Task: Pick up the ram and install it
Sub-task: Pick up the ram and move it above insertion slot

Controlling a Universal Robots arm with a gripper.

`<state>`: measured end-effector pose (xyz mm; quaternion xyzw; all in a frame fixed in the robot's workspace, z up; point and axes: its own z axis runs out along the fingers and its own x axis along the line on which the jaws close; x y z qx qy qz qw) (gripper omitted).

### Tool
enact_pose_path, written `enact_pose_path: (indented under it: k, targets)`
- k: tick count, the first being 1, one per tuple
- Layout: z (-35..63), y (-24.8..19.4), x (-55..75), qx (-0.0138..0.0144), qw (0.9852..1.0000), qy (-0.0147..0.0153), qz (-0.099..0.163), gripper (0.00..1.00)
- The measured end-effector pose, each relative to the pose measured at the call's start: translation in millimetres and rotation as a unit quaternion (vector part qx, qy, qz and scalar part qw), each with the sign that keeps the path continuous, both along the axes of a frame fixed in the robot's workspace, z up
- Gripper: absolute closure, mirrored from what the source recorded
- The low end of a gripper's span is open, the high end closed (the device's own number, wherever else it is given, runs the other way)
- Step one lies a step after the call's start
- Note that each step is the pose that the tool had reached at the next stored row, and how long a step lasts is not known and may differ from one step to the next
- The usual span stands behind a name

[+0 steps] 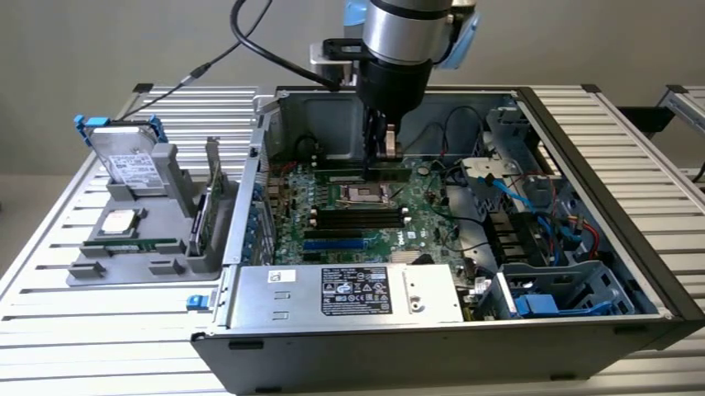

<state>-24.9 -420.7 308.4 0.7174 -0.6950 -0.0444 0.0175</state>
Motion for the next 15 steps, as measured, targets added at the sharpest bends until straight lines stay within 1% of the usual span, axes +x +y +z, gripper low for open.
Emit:
enact_pose_path:
  k: [2,8,11,15]
  targets:
    - [-2.3,1.9,0.4,-0.0026,1.0000,0.0000,-0.001,0.87]
    - [-9.1,5.3,1.1,-0.0083,1.0000,0.0002,-0.005,0.87]
    - [-10.5,6.7,1.4,-0.0097,0.9999,0.0002,-0.007,0.87]
    - [-11.1,9.8,1.7,-0.0105,0.9999,0.0002,-0.010,0.87]
